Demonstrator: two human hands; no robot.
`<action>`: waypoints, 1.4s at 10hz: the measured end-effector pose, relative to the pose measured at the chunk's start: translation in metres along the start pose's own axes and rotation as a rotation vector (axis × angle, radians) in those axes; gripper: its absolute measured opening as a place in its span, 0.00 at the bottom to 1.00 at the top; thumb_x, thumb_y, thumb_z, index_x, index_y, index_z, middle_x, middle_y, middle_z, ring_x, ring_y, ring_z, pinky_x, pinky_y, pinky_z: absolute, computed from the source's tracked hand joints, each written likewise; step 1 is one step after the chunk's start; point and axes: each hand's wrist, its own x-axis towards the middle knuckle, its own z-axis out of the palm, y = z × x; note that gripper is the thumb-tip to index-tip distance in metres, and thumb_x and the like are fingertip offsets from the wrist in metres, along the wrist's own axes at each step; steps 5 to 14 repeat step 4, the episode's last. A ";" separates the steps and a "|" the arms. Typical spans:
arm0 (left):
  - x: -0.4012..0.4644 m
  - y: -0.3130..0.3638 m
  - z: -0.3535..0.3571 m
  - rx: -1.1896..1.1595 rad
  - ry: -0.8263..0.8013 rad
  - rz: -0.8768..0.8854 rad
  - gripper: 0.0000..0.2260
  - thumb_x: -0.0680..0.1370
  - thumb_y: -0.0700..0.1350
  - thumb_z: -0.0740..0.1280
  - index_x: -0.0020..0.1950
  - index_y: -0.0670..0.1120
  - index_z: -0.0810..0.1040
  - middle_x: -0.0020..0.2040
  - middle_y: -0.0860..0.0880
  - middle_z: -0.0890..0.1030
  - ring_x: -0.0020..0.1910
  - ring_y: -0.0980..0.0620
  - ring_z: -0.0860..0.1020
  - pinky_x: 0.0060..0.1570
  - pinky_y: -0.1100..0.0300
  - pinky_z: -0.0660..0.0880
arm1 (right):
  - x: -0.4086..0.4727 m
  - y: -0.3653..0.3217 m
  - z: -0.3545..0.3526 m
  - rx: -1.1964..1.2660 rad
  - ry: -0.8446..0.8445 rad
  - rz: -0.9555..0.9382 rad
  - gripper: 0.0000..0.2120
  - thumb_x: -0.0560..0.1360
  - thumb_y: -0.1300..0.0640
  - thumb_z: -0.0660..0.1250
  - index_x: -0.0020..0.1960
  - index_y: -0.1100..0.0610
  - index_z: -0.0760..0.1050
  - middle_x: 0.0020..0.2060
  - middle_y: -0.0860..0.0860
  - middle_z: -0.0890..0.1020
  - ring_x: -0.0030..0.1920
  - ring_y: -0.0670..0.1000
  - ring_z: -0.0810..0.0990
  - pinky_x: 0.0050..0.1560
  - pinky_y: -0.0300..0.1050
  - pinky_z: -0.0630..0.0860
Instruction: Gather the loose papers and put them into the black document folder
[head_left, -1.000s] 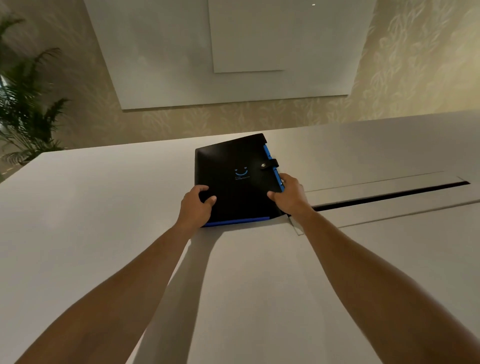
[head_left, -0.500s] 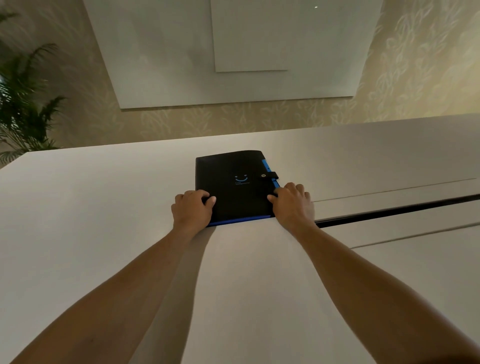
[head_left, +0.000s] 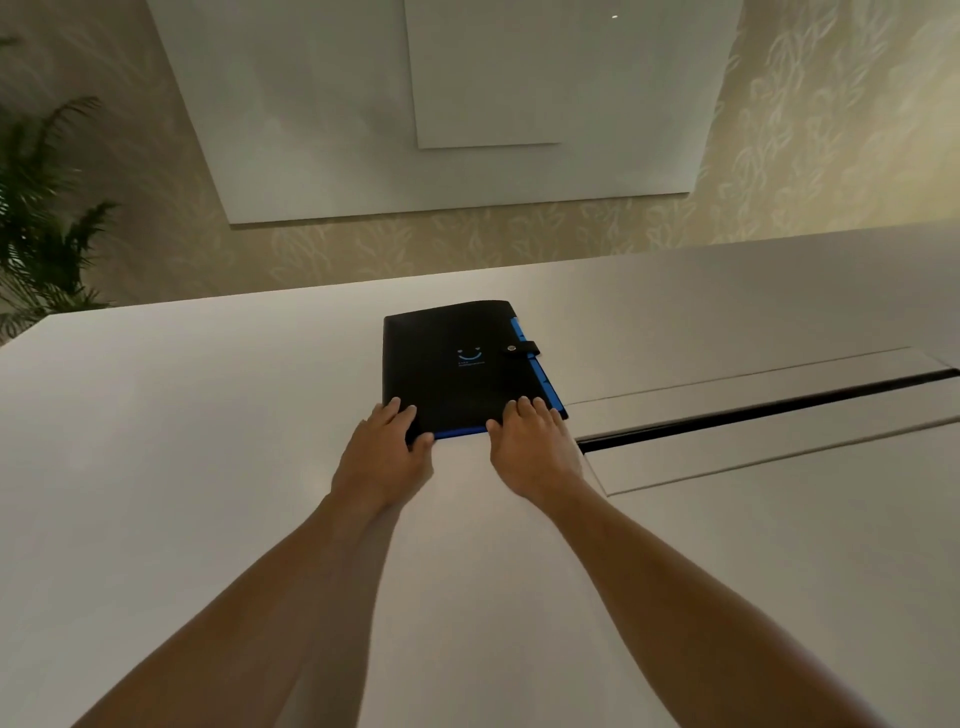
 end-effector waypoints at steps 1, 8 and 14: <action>-0.004 0.001 -0.004 0.014 -0.067 0.021 0.27 0.81 0.58 0.54 0.77 0.48 0.59 0.79 0.47 0.55 0.77 0.46 0.53 0.74 0.48 0.54 | -0.001 0.004 0.000 0.013 0.011 -0.019 0.26 0.82 0.44 0.47 0.72 0.59 0.63 0.70 0.57 0.70 0.73 0.57 0.63 0.73 0.58 0.61; -0.053 -0.003 -0.044 0.011 -0.073 -0.010 0.27 0.82 0.58 0.50 0.77 0.46 0.59 0.79 0.46 0.55 0.78 0.47 0.50 0.74 0.47 0.50 | -0.034 -0.010 -0.015 0.081 0.107 -0.064 0.32 0.80 0.36 0.42 0.76 0.56 0.59 0.75 0.54 0.64 0.76 0.54 0.57 0.74 0.53 0.52; -0.053 -0.003 -0.044 0.011 -0.073 -0.010 0.27 0.82 0.58 0.50 0.77 0.46 0.59 0.79 0.46 0.55 0.78 0.47 0.50 0.74 0.47 0.50 | -0.034 -0.010 -0.015 0.081 0.107 -0.064 0.32 0.80 0.36 0.42 0.76 0.56 0.59 0.75 0.54 0.64 0.76 0.54 0.57 0.74 0.53 0.52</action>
